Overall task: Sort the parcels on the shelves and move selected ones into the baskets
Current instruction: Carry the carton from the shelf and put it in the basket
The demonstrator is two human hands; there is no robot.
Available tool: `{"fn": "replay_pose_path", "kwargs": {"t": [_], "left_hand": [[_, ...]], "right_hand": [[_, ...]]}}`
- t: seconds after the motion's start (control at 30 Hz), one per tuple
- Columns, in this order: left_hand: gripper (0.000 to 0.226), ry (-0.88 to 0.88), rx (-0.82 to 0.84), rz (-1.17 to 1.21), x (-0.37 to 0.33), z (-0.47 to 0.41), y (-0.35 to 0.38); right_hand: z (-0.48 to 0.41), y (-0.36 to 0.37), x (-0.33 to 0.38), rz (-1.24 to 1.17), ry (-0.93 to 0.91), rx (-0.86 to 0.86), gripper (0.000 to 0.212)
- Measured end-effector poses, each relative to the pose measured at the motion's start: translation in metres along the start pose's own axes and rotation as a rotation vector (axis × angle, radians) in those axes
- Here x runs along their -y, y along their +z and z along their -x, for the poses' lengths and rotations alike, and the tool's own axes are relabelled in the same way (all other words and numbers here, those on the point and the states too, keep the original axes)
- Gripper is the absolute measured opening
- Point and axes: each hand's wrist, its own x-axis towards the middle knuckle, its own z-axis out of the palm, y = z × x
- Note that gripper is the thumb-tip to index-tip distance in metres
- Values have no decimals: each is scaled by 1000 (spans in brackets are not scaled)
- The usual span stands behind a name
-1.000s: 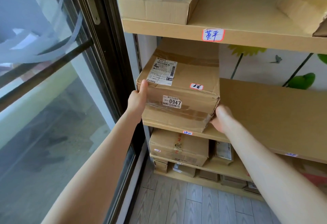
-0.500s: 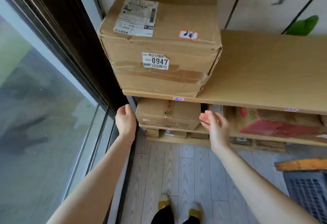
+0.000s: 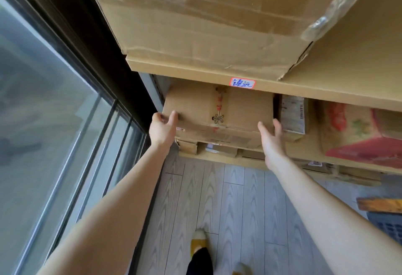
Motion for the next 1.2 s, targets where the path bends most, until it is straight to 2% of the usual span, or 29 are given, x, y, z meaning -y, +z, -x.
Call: {"fn": "replay_pose_path", "kwargs": {"t": [0.1, 0.33, 0.47, 0.57, 0.67, 0.77, 0.83, 0.9, 1.0, 1.03, 1.07, 1.13, 1.2], "left_hand": [[32, 68, -33, -5, 5, 35, -7], [27, 195, -176, 162, -4, 141, -36], [29, 272, -226, 102, -13, 187, -49], [35, 471, -297, -31, -19, 216, -53], [41, 538, -289, -167, -10, 230, -52], [45, 560, -278, -273, 5, 236, -48], [45, 600, -307, -278, 4, 238, -45], [43, 623, -324, -198, 1, 240, -46], [34, 566, -340, -146, 1, 229, -53], [37, 489, -335, -141, 4, 221, -55], [51, 366, -294, -97, 5, 213, -60], [78, 104, -170, 136, 8, 198, -70], [68, 5, -113, 291, 15, 190, -78]], "right_hand": [[11, -15, -13, -57, 67, -5, 61], [64, -48, -45, -167, 140, 24, 58], [94, -60, -65, -342, 259, 107, 38], [107, -57, -78, -465, 397, 232, 20], [111, -45, -89, -300, 450, 327, 29], [110, -40, -88, -32, 437, 311, 22], [109, -44, -78, 149, 360, 241, 26], [110, -47, -58, 163, 215, 201, 36], [129, -39, -6, 1, -38, 304, 58], [138, -34, 12, 3, -121, 360, 67], [147, -29, 26, 28, -196, 421, 75], [163, -17, 41, 126, -292, 517, 87], [174, -10, 43, 180, -324, 551, 87]]}}
